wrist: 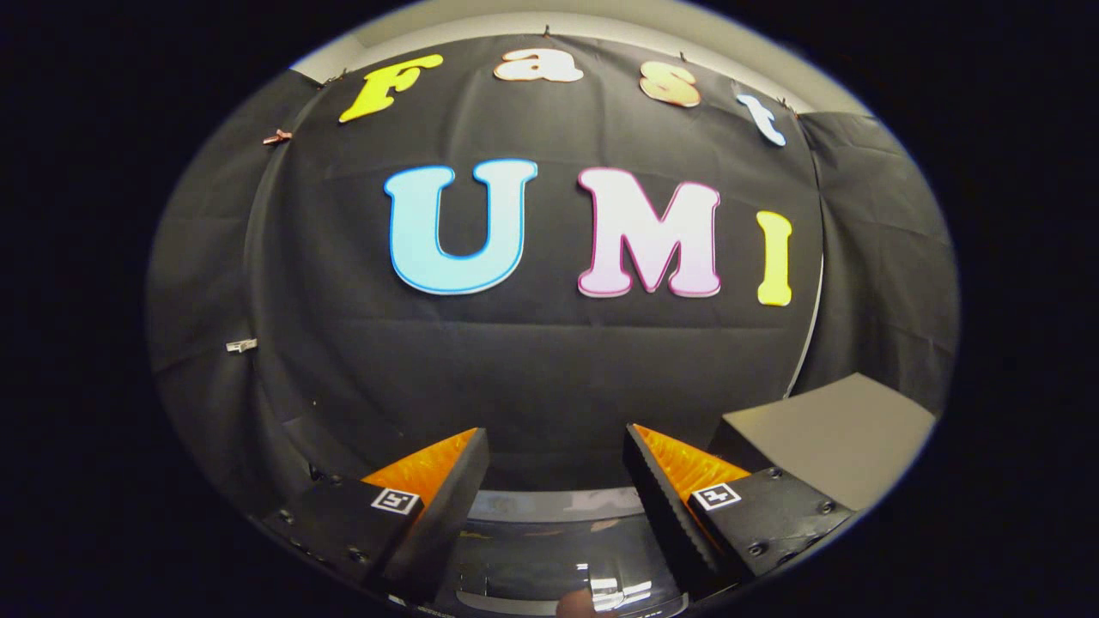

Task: Put the clothes into the washing machine and then close the washing machine lid.

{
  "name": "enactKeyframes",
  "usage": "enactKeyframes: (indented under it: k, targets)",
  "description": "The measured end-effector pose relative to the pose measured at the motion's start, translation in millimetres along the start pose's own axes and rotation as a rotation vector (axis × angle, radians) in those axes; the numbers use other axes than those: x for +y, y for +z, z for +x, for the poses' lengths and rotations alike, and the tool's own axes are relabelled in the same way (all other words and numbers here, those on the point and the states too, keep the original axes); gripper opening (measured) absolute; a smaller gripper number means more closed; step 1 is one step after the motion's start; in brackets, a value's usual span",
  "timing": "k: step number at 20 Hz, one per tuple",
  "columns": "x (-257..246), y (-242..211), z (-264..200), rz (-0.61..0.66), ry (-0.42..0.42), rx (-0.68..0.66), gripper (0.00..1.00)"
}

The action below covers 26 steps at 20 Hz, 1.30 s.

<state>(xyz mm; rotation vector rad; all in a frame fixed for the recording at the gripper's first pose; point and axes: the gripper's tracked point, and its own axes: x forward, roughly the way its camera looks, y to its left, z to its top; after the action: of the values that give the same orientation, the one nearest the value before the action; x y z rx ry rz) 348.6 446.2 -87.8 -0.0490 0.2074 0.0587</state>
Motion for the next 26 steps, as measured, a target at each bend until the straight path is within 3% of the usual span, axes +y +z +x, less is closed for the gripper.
enactKeyframes:
  k: [12, 26]
  targets:
    - [0.9, 72.7, -69.7, 0.033, 0.019, -0.168, 0.99]
    - [-0.3, 79.4, -78.8, 0.043, 0.003, -0.192, 0.99]
